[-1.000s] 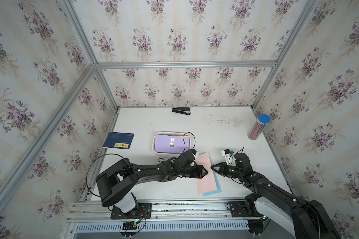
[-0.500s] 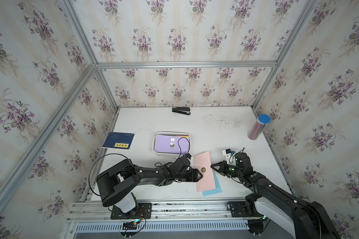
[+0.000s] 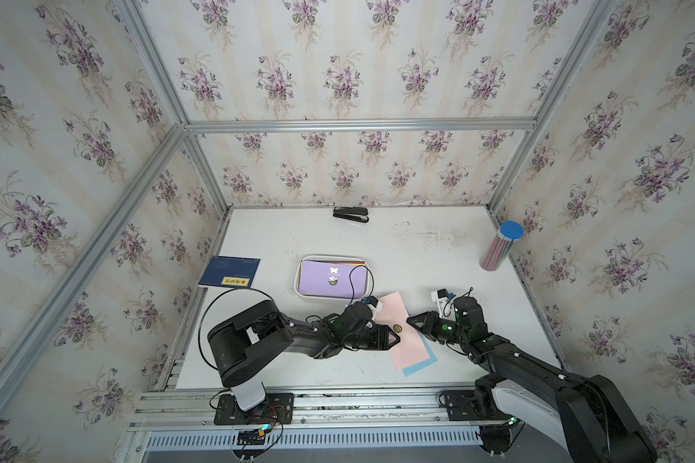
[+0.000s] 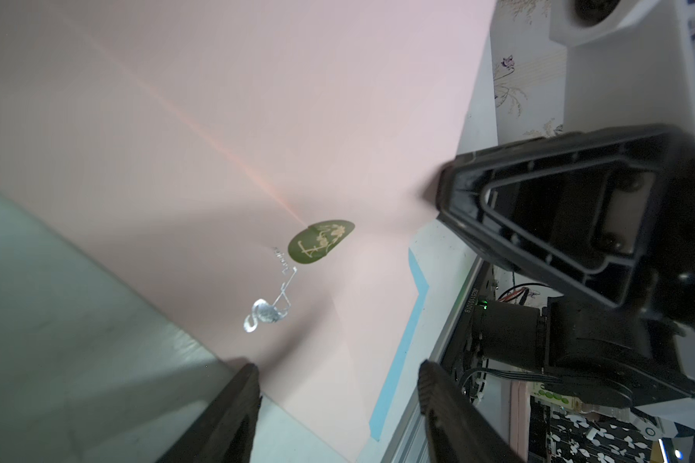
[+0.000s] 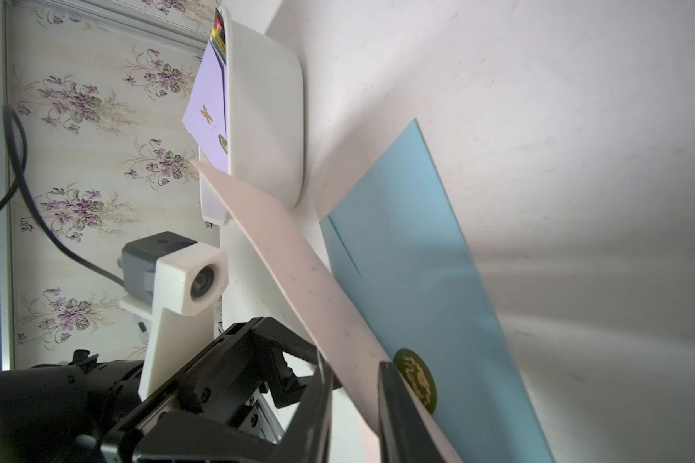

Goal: Put the sealed envelopes into the storage box
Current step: Pick up the envelope from the center of the board.

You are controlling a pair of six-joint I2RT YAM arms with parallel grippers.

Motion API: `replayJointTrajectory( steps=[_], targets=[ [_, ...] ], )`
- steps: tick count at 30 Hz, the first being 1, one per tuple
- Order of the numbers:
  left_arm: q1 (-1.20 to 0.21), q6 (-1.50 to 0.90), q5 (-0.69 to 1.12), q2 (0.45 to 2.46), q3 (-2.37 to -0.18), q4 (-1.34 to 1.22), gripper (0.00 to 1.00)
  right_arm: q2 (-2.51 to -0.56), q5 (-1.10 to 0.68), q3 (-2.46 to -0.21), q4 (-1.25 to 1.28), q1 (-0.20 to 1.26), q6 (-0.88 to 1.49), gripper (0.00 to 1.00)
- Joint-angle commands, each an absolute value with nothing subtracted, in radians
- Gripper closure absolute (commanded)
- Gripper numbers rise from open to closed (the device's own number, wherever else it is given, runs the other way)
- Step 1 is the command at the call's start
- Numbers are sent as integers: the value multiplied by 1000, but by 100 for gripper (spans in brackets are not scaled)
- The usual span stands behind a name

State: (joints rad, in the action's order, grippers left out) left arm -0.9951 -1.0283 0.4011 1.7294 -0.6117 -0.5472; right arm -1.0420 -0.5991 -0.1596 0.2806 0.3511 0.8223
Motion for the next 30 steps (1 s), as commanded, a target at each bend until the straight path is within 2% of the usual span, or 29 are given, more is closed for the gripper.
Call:
replayJointTrajectory(
  steps=[1, 15, 17, 23, 30],
  targets=[
    [-996, -1033, 391, 1744, -604, -435, 34, -1054, -641, -158, 209, 355, 766, 68],
    [-996, -1031, 391, 1747, -604, -436, 34, -1083, -580, -163, 181, 356, 647, 64],
    [-996, -1031, 393, 1749, -604, -438, 34, -1077, -580, -162, 191, 355, 647, 68],
    [-996, -1022, 394, 1729, -604, -428, 34, -1030, -570, -169, 187, 354, 657, 99],
    [-987, -964, 364, 1575, -608, -288, 25, -889, -552, -210, 105, 344, 715, 100]
  ],
)
